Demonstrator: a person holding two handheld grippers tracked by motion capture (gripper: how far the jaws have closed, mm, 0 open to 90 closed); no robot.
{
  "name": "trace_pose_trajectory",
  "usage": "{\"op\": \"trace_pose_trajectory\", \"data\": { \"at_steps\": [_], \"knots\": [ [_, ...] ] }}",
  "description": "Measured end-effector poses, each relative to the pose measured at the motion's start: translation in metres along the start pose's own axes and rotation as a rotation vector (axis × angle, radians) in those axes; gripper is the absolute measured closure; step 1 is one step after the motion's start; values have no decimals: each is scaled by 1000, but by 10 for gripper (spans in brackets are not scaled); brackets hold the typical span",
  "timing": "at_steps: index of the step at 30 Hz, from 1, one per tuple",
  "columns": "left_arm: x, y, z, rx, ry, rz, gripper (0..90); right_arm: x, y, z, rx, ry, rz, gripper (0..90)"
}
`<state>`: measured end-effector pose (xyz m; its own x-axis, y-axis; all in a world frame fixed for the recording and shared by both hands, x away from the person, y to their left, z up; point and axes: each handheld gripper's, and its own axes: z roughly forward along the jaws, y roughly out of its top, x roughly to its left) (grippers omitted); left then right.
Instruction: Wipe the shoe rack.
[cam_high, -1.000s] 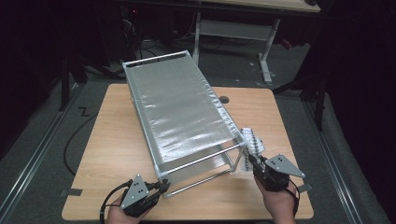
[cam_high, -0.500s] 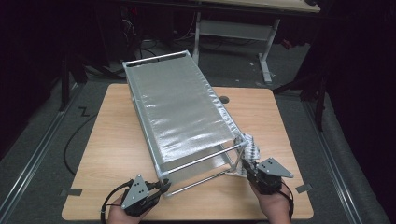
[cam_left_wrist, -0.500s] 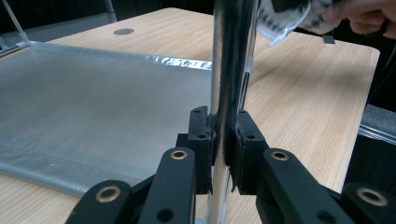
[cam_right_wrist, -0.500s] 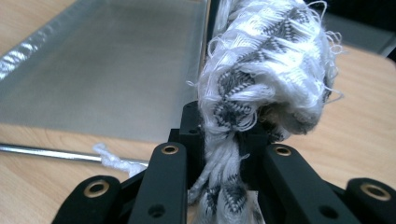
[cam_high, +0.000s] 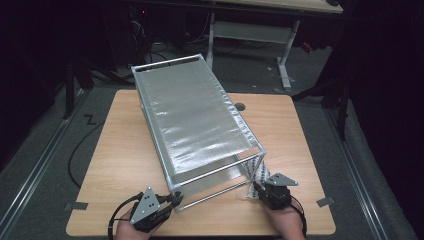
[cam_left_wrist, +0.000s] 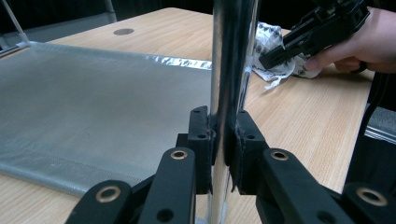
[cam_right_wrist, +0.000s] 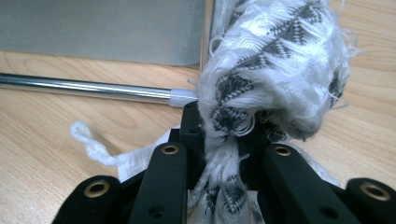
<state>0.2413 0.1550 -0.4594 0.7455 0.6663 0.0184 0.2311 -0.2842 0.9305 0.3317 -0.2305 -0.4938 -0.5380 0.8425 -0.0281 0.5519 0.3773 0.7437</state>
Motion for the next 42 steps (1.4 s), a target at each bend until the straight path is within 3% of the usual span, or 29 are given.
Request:
{"op": "trace_pose_trajectory", "data": {
  "at_steps": [5, 12, 24, 30, 37, 42],
  "knots": [
    [0, 1, 1, 2, -4, 6, 805, 1, 1, -2, -4, -10, 0, 771],
    [0, 1, 1, 5, -3, 13, 805, 2, 8, -15, -59, -26, -16, 770],
    [0, 1, 1, 6, -2, 16, 804, 6, 25, -42, -172, -49, -42, 766],
    [0, 1, 1, 4, -5, 20, 804, 7, 38, -61, -258, -67, -67, 766],
    [0, 1, 2, 7, -2, 25, 803, 8, 51, -82, -339, -63, -57, 758],
    [0, 1, 2, 8, -3, 25, 803, 8, 54, -87, -362, -60, -53, 761]
  ]
}}
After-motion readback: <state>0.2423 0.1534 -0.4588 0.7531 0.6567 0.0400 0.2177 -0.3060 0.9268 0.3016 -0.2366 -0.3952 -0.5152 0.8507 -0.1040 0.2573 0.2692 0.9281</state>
